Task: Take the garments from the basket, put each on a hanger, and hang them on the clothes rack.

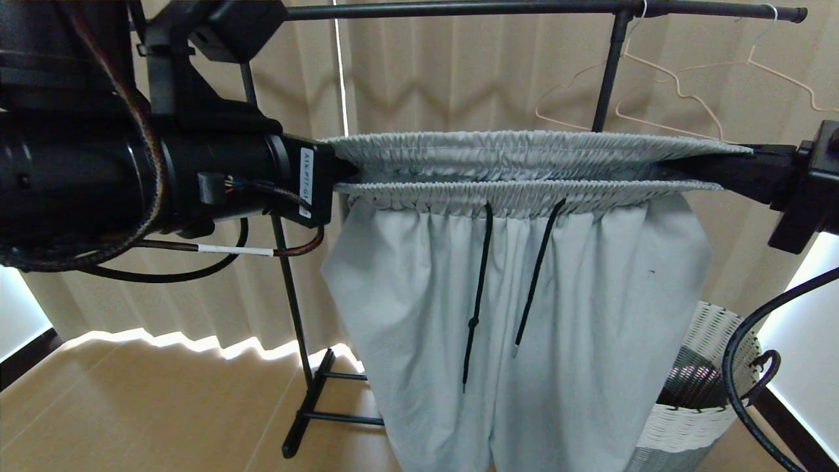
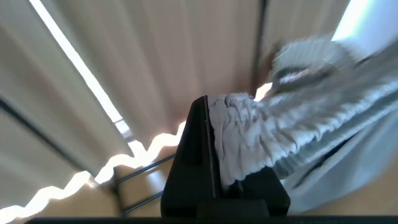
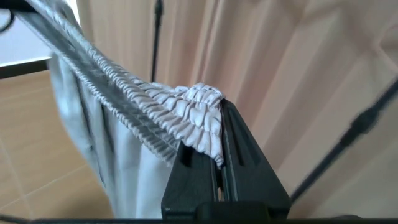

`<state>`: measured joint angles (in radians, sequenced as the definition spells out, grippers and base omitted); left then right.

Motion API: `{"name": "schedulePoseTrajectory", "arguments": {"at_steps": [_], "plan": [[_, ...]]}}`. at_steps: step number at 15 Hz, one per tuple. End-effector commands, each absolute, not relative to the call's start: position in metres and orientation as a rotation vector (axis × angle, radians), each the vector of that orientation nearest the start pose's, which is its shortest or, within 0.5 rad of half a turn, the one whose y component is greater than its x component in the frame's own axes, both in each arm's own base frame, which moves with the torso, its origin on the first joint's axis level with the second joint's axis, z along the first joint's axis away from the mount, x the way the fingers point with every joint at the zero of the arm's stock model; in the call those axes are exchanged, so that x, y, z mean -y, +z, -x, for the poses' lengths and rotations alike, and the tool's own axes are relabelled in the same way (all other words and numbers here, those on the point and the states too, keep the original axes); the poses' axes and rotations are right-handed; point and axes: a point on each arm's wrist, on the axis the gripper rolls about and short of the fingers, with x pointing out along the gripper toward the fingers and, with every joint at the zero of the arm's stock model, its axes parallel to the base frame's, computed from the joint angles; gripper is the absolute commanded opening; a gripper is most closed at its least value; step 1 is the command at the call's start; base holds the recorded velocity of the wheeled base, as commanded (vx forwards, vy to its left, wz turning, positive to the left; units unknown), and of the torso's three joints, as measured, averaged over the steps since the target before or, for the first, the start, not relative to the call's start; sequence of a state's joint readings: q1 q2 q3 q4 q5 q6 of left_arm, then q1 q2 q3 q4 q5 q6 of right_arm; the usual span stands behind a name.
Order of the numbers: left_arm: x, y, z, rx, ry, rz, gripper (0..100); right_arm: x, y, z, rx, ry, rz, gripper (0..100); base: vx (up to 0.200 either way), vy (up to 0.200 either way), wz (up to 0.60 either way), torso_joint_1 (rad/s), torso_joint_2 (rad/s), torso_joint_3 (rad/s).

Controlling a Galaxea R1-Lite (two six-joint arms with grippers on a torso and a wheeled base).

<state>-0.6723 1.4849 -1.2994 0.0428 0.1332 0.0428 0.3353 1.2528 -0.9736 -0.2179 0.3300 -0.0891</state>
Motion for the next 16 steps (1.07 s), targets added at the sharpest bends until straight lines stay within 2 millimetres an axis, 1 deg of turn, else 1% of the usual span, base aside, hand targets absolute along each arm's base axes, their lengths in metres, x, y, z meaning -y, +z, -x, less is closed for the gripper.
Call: {"name": "schedulePoseTrajectory", "arguments": {"at_steps": [1, 9, 12, 13, 15, 16], "plan": [[0.158, 0.326, -0.194, -0.175, -0.564, -0.110, 0, -0.078, 0.298, -0.190, -0.059, 0.689, 0.087, 0, 0.000, 0.000, 0.00, 0.000, 0.00, 0.000], [0.156, 0.323, -0.194, -0.181, -0.555, -0.130, 0, -0.077, 0.300, -0.190, -0.043, 0.677, 0.086, 0, 0.000, 0.000, 0.00, 0.000, 0.00, 0.000], [0.154, 0.325, -0.193, -0.168, -0.551, -0.158, 0, -0.073, 0.306, -0.192, -0.024, 0.654, 0.086, 0, 0.000, 0.000, 0.00, 0.000, 0.00, 0.000], [0.154, 0.326, -0.192, -0.161, -0.553, -0.162, 0, -0.070, 0.309, -0.196, -0.018, 0.637, 0.087, 0, 0.000, 0.000, 0.00, 0.000, 0.00, 0.000], [0.154, 0.324, -0.191, -0.166, -0.555, -0.164, 0, -0.070, 0.307, -0.197, -0.028, 0.637, 0.086, 0, 0.000, 0.000, 0.00, 0.000, 0.00, 0.000], [0.155, 0.320, -0.192, -0.180, -0.555, -0.170, 0, -0.070, 0.305, -0.197, -0.033, 0.637, 0.085, 0, 0.000, 0.000, 0.00, 0.000, 0.00, 0.000]]}}
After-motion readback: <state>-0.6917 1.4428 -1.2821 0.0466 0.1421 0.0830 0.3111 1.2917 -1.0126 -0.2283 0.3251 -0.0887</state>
